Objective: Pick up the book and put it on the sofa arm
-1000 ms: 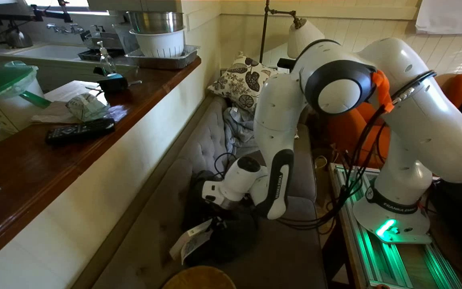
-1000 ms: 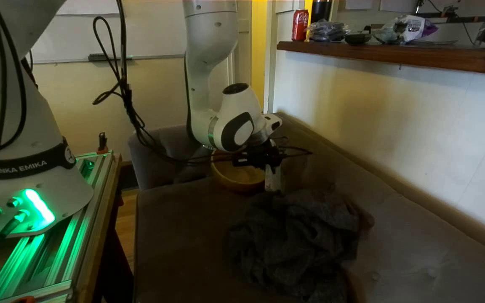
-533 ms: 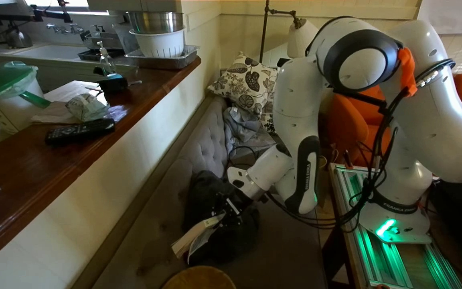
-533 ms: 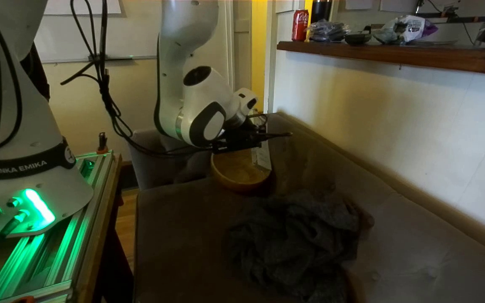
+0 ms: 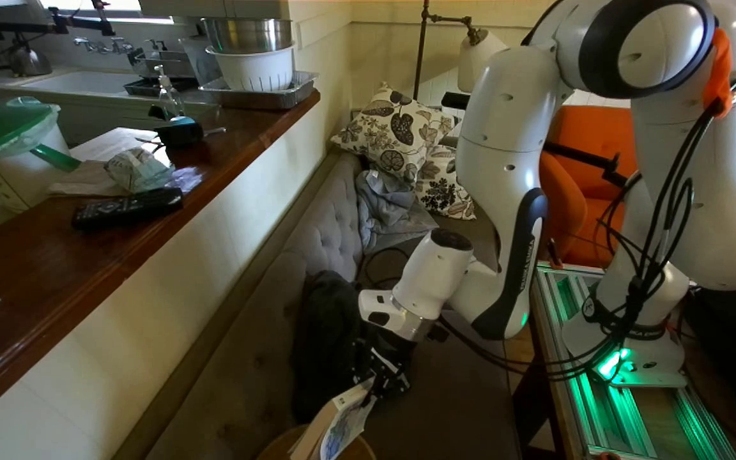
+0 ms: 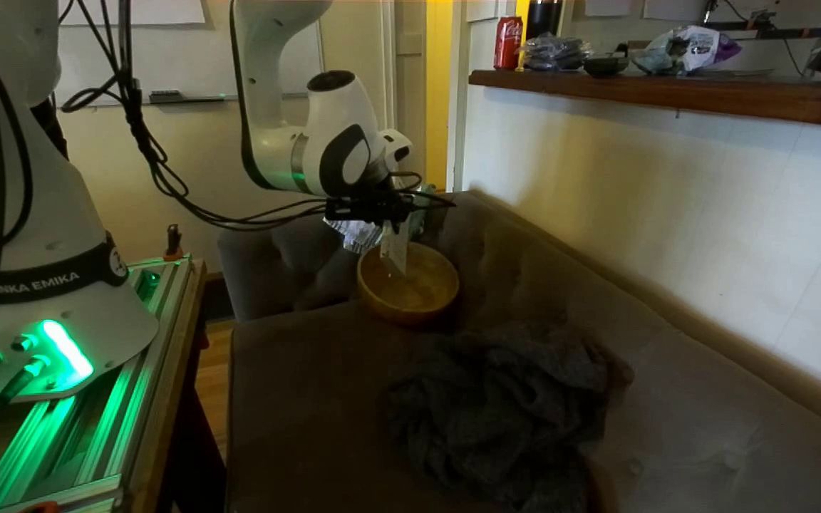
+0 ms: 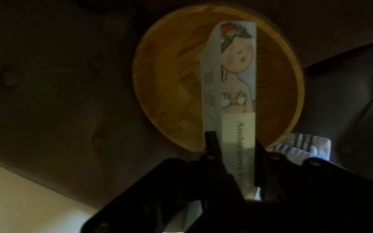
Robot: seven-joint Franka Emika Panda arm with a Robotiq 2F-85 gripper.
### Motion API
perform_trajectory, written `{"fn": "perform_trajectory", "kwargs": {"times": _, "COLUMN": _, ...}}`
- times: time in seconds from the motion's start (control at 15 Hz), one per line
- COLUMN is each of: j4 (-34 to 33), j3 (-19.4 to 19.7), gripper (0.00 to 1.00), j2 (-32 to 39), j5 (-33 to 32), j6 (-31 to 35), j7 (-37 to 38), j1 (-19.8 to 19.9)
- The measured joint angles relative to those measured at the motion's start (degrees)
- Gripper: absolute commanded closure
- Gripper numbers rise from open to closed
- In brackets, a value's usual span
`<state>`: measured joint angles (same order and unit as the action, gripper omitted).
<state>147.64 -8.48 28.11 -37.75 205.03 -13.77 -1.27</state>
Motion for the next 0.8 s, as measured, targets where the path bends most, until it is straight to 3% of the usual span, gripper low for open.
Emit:
{"fn": "perform_trajectory", "kwargs": {"times": 0.07, "j4": 0.06, "j3": -1.43, "gripper": 0.76, "j2": -1.02, "j5": -1.70, "j6": -2.24, "j7": 0.81, "j1": 1.10}}
{"fn": "perform_trajectory", "kwargs": {"times": 0.27, "j4": 0.05, "j3": -1.73, "gripper": 0.76, "j2": -1.05, "j5": -1.63, "j6": -2.92, "j7": 0.77, "j1": 1.32}}
{"fn": "perform_trajectory", "kwargs": {"times": 0.33, "j4": 0.03, "j3": -1.71, "gripper": 0.94, "j2": -0.79, "j5": -1.63, "j6": -2.92, "j7": 0.75, "j1": 1.32}}
{"fn": "perform_trajectory", "kwargs": {"times": 0.53, "j4": 0.03, "j3": -2.11, "gripper": 0.94, "j2": -0.13, "j5": -1.81, "j6": -2.96, "j7": 1.03, "j1": 1.69}}
{"fn": "perform_trajectory", "kwargs": {"times": 0.67, "j4": 0.07, "j3": -6.62, "gripper": 0.94, "j2": 1.32, "j5": -4.48, "j6": -4.55, "j7": 4.49, "j1": 5.65}}
{"fn": "perform_trajectory", "kwargs": {"times": 0.8, "j4": 0.13, "j3": -15.19, "gripper": 0.94, "j2": 3.37, "j5": -10.41, "j6": -8.36, "j7": 10.32, "j1": 13.51}}
